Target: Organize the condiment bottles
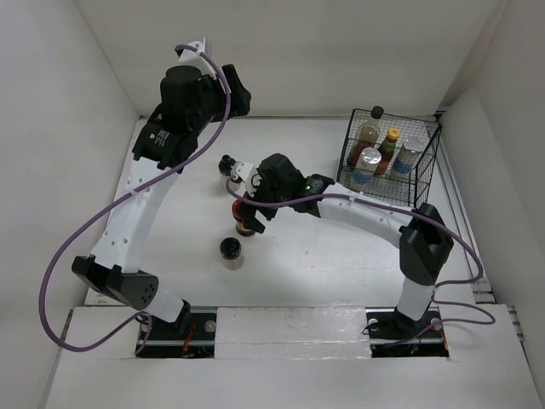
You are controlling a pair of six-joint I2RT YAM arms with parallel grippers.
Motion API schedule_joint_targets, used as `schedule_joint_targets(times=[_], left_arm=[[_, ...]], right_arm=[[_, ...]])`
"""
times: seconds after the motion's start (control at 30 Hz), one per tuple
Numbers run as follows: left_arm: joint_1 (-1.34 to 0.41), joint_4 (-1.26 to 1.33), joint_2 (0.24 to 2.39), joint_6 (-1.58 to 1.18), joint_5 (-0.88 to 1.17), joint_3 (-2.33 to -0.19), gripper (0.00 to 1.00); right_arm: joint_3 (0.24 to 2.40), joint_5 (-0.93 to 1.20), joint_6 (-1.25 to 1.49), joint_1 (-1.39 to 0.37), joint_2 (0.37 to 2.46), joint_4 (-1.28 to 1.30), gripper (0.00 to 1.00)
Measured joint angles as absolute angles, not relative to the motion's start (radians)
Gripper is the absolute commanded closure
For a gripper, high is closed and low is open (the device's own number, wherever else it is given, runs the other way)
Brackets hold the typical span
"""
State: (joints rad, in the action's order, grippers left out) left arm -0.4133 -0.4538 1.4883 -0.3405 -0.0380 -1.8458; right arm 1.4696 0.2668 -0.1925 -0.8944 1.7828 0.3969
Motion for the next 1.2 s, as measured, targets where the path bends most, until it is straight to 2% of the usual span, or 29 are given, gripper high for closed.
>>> schedule_joint_targets(times=[0.1,0.2,0.27,0.43,0.5,0.57,0.6,0.63,0.67,0.73,0.93,1.07,1.2], left_arm=[[-0.412,-0.450,1.478,-0.332,-0.042,-1.862,0.26],[-0.413,-0.449,1.472,-0.323,-0.041,-1.851,0.26],[-0.413,-0.450,1.468,-0.318,-0.040,-1.833,0.26],[-0.413,-0.458,1.468,-0.310,-0.039,-1.806,0.26],[-0.413,-0.461,1.468,-0.308,-0.039,-1.805,0.26],[-0.413,-0.459,1.466,-0.307,-0.039,-1.801,0.26],[-0.413,-0.462,1.464,-0.304,-0.039,-1.797,0.26],[-0.413,-0.461,1.463,-0.303,-0.039,-1.795,0.26],[-0.413,-0.462,1.462,-0.301,-0.039,-1.793,0.26],[-0.413,-0.461,1.462,-0.299,-0.039,-1.791,0.26],[-0.413,-0.460,1.461,-0.297,-0.034,-1.787,0.26],[-0.432,-0.462,1.465,-0.297,-0.027,-1.792,0.26],[-0.540,-0.454,1.501,-0.288,-0.045,-1.824,0.25]], right_arm=[[1.515,0.264,-0.203,-0.898,1.819,0.395,0.03],[1.562,0.261,-0.207,-0.897,1.862,0.393,0.07],[1.594,0.257,-0.207,-0.896,1.902,0.390,0.15],[1.652,0.263,-0.209,-0.896,1.999,0.394,0.17],[1.669,0.265,-0.207,-0.896,2.028,0.392,0.21],[1.670,0.268,-0.205,-0.896,2.040,0.393,0.27],[1.670,0.268,-0.205,-0.896,2.040,0.393,0.34],[1.670,0.264,-0.207,-0.896,2.040,0.392,0.53],[1.670,0.264,-0.205,-0.896,2.040,0.392,0.60],[1.669,0.261,-0.202,-0.896,2.040,0.390,0.66],[1.540,0.235,-0.167,-0.873,1.921,0.389,0.66],[1.474,0.188,-0.141,-0.791,1.726,0.480,0.67],[1.478,0.103,-0.128,-0.632,1.496,0.498,0.70]])
